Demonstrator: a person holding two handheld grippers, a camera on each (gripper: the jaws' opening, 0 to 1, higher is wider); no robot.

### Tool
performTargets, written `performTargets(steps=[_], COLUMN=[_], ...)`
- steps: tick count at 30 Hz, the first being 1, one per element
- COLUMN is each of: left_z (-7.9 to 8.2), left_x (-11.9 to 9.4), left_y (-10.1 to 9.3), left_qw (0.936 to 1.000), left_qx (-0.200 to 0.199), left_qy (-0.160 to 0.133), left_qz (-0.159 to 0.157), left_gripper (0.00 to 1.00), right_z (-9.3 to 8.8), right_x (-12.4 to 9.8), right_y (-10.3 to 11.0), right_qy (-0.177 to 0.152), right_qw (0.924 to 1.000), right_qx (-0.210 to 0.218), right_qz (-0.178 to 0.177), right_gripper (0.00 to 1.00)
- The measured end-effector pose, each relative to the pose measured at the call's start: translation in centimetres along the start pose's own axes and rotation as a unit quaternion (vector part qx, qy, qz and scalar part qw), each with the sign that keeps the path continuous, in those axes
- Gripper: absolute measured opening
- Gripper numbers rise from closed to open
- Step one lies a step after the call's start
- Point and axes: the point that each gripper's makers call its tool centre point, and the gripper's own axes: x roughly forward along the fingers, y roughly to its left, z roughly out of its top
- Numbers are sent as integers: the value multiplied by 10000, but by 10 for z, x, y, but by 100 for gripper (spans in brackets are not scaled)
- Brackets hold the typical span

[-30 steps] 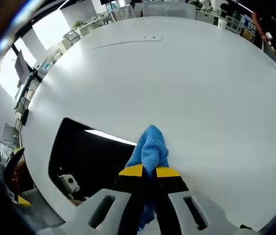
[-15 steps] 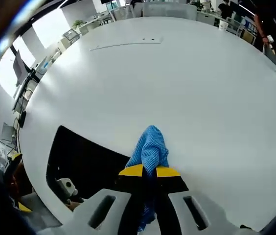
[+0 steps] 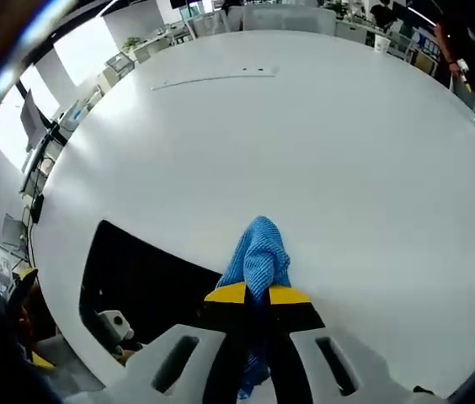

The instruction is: Wipe the mirror surface with the cleaning cloth until all visible marks leave the cleaned area.

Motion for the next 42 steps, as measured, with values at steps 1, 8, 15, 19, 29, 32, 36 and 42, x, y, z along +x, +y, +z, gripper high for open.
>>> performTargets(steps=[1, 8, 15, 19, 29, 32, 36, 42], left_z=[0, 2, 5, 5, 5, 5, 5, 6], left_x=[0, -1, -1, -1, -1, -1, -1, -1], left_y=[0, 2, 4, 4, 9, 9, 9, 8], left_qw=[10000, 10000, 9997, 9998, 9996, 9996, 9996, 9996], left_qx=[5, 28, 129, 140, 90, 98, 121, 132], left_qy=[-7, -65, -151, -137, -208, -203, -216, -218], left_qz=[4, 52, 103, 93, 171, 169, 159, 145], left_gripper=[99, 99, 99, 99, 99, 99, 99, 99], right_z=[0, 4, 6, 12, 7, -2, -15, -27], right_x=[1, 6, -6, -24, -58, -60, -63, -63], right_y=[0, -2, -3, -4, -28, -37, -47, -54], right_qy=[1, -62, -312, -454, -546, -472, -418, -353], right_qw=[10000, 9999, 9995, 9989, 9985, 9987, 9988, 9989], right_qx=[-11, -129, -82, -26, 96, 178, 245, 294], right_qz=[-1, -91, 15, 69, 14, 31, -39, -76], right_gripper=[1, 1, 1, 2, 2, 2, 2, 2])
